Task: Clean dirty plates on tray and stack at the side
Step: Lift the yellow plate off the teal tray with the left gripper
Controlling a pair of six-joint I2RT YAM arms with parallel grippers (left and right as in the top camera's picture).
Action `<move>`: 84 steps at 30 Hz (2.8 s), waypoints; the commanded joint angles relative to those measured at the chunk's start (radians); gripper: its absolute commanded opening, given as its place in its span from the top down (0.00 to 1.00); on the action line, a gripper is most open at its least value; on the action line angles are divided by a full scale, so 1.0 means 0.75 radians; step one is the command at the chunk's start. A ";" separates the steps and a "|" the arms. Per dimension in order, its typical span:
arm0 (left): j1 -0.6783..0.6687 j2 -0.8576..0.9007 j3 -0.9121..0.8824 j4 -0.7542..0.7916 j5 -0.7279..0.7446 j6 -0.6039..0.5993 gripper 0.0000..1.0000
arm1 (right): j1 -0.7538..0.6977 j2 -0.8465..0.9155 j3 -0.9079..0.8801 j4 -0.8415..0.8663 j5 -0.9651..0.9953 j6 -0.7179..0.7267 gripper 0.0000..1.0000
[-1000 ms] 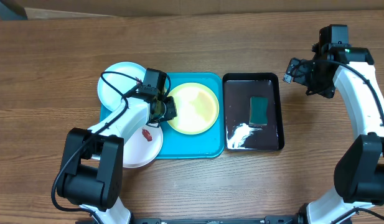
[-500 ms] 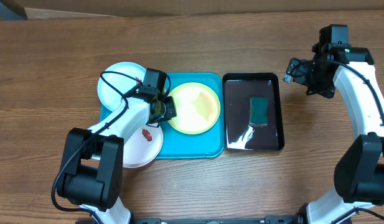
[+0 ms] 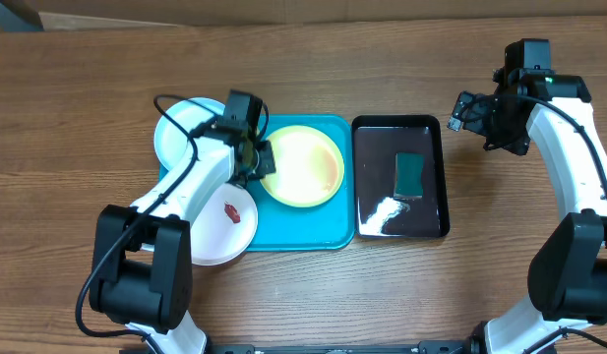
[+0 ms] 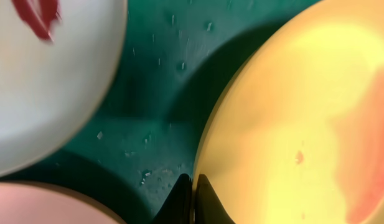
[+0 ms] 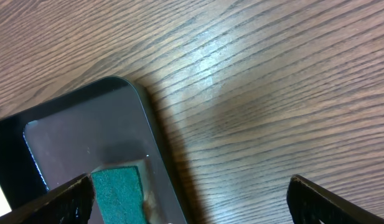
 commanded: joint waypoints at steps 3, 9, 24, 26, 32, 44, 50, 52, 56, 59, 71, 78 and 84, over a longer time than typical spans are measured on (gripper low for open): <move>0.008 -0.002 0.208 -0.114 -0.106 0.079 0.96 | 0.001 -0.006 0.007 0.007 -0.006 0.005 0.00; 0.008 -0.003 0.388 -0.217 -0.107 0.097 0.96 | 0.001 -0.006 0.007 0.007 -0.006 0.005 0.00; -0.233 -0.003 0.668 -0.356 -0.401 0.096 0.96 | 0.001 -0.006 0.007 0.007 -0.006 0.005 0.00; -0.285 -0.003 0.668 -0.340 -0.453 0.096 0.96 | 0.001 -0.006 0.007 0.007 -0.006 0.005 0.00; -0.434 -0.003 0.668 -0.326 -0.659 0.096 0.96 | 0.001 -0.006 0.007 0.007 -0.006 0.005 0.00; -0.791 -0.002 0.668 -0.314 -1.244 0.127 0.96 | 0.001 -0.006 0.007 0.007 -0.006 0.005 0.00; -0.909 -0.002 0.668 -0.315 -1.430 0.192 0.96 | 0.001 -0.006 0.007 0.007 -0.006 0.005 0.00; -0.941 -0.002 0.668 -0.316 -1.484 0.197 0.96 | 0.001 -0.006 0.007 0.007 -0.006 0.005 0.00; -0.988 -0.002 0.668 -0.315 -1.611 0.197 0.96 | 0.001 -0.006 0.007 0.007 -0.006 0.005 0.00; -1.018 -0.002 0.668 -0.315 -1.673 0.197 0.96 | 0.001 -0.006 0.007 0.007 -0.006 0.005 0.00; -1.041 -0.002 0.668 -0.281 -1.605 0.195 0.96 | 0.001 -0.006 0.007 0.007 -0.006 0.005 0.00; -1.040 -0.002 0.668 -0.242 -1.621 0.196 0.96 | 0.001 -0.006 0.007 0.007 -0.006 0.005 0.00; -1.035 -0.002 0.668 -0.211 -1.539 0.177 0.96 | 0.001 -0.006 0.007 0.007 -0.006 0.005 0.00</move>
